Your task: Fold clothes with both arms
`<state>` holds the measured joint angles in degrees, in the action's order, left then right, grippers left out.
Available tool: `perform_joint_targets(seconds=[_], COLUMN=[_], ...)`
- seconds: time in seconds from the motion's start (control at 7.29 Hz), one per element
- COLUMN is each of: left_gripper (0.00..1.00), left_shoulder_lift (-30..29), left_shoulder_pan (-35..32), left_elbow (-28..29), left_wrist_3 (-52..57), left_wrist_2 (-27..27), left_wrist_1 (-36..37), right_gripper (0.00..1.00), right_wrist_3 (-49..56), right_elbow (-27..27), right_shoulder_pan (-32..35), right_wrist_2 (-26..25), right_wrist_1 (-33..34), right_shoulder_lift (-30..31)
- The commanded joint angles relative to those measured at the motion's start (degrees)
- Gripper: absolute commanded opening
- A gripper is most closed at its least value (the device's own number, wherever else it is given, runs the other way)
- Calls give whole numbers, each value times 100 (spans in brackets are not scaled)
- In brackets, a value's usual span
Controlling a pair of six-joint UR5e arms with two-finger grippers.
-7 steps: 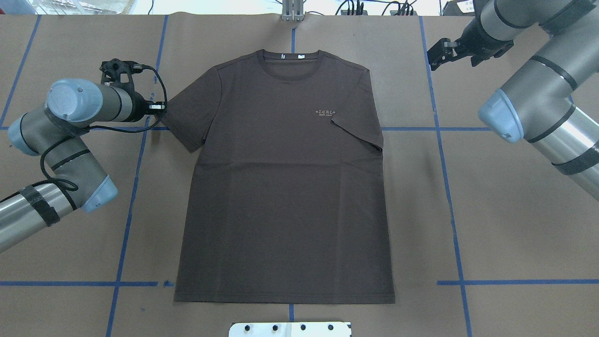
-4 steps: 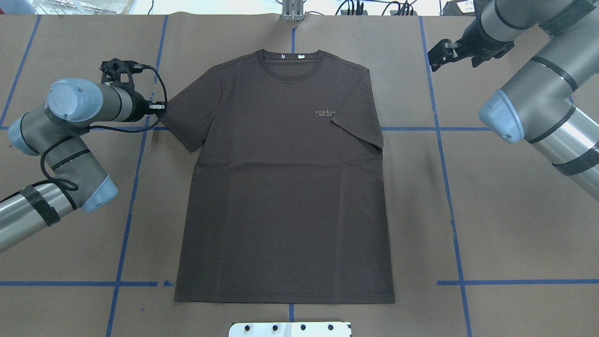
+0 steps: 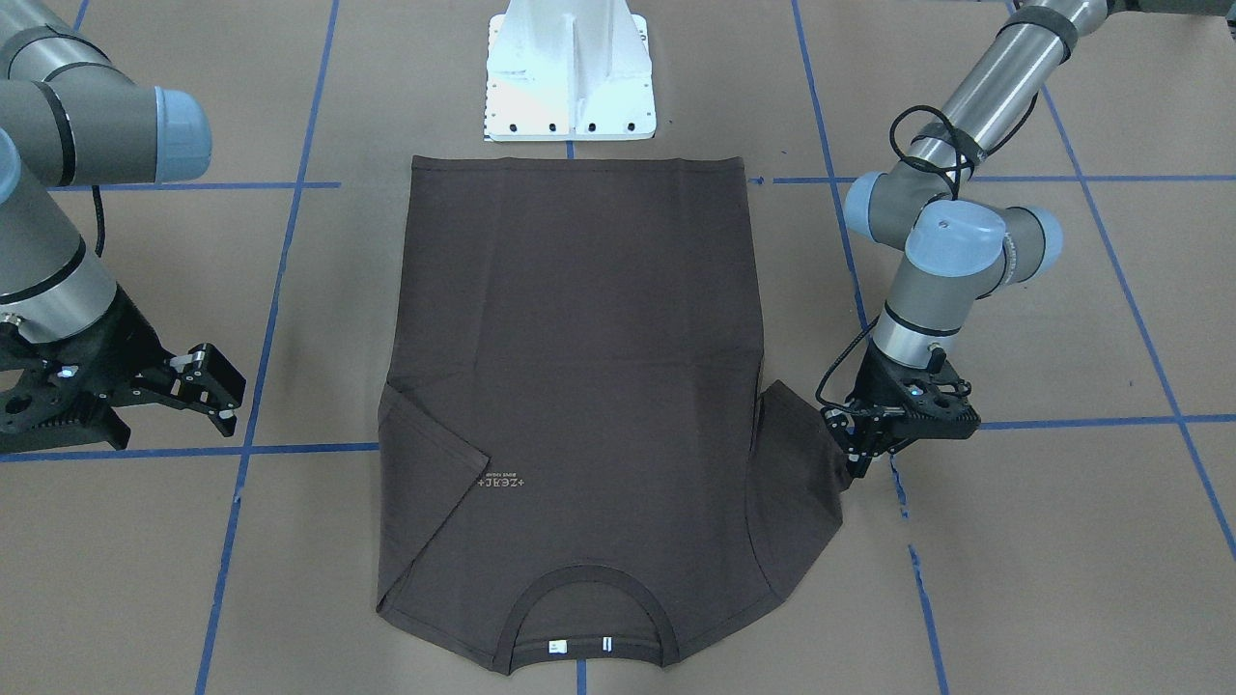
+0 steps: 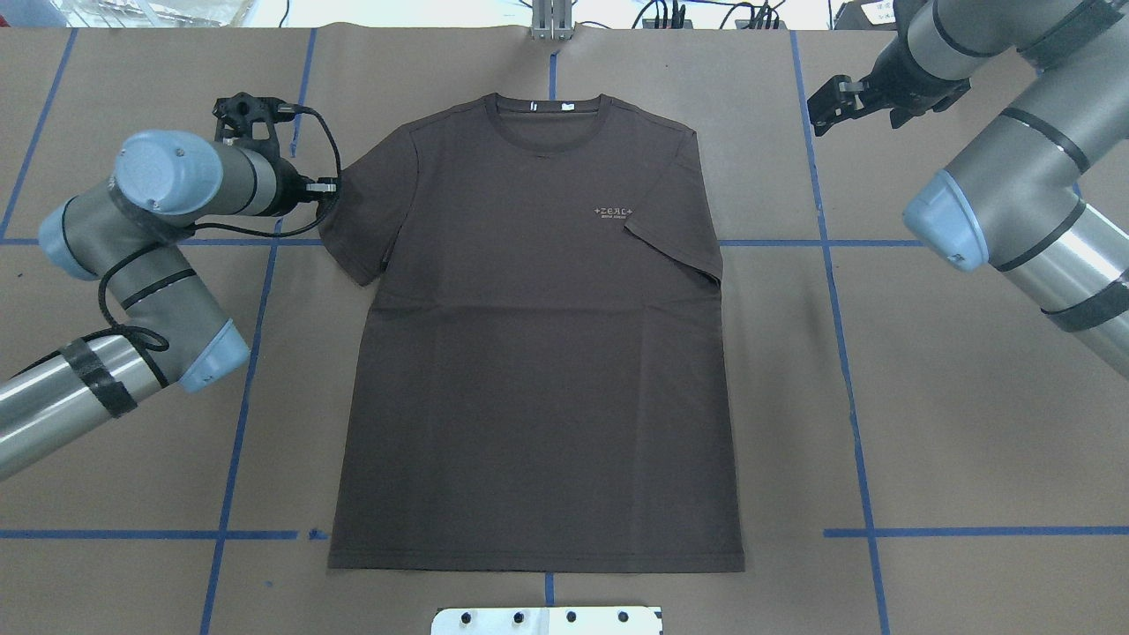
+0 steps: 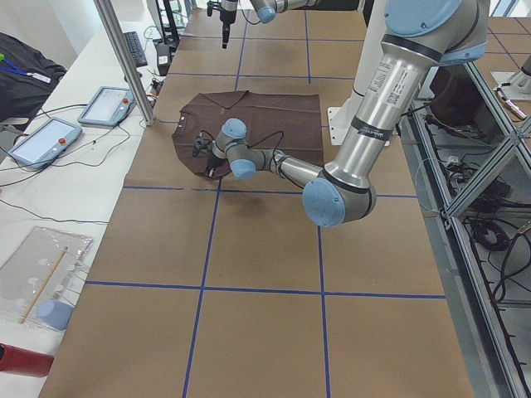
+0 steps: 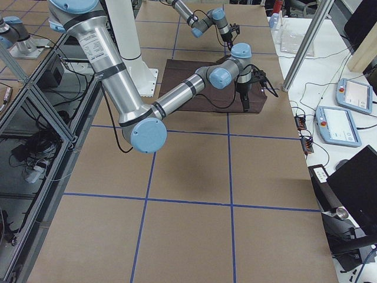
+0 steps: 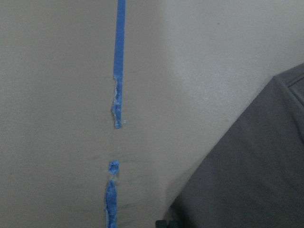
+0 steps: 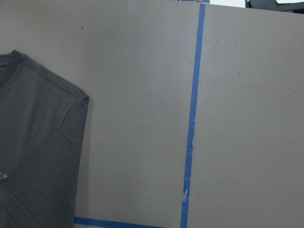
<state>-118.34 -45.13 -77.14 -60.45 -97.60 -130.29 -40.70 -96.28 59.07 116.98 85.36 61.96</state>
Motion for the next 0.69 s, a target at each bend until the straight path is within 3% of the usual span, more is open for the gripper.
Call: perform_joint_targets(seconds=[0.0,0.55], left_gripper=[0,0], left_shoulder_lift=[-766,-1392], left_shoulder_pan=[74,338], left_elbow=[-196,57], left_wrist_3=[-54,-369], left_wrist_2=[-22,-31], left_wrist_1=[1246,1594], right_gripper=[100,100], right_wrist_3=[-8,-61], right_elbow=[4,-5], right_shoulder_pan=[0,0], right_wrist_2=[0,0], right_wrist_1=[-2,-2], right_shoulder_lift=[0,0])
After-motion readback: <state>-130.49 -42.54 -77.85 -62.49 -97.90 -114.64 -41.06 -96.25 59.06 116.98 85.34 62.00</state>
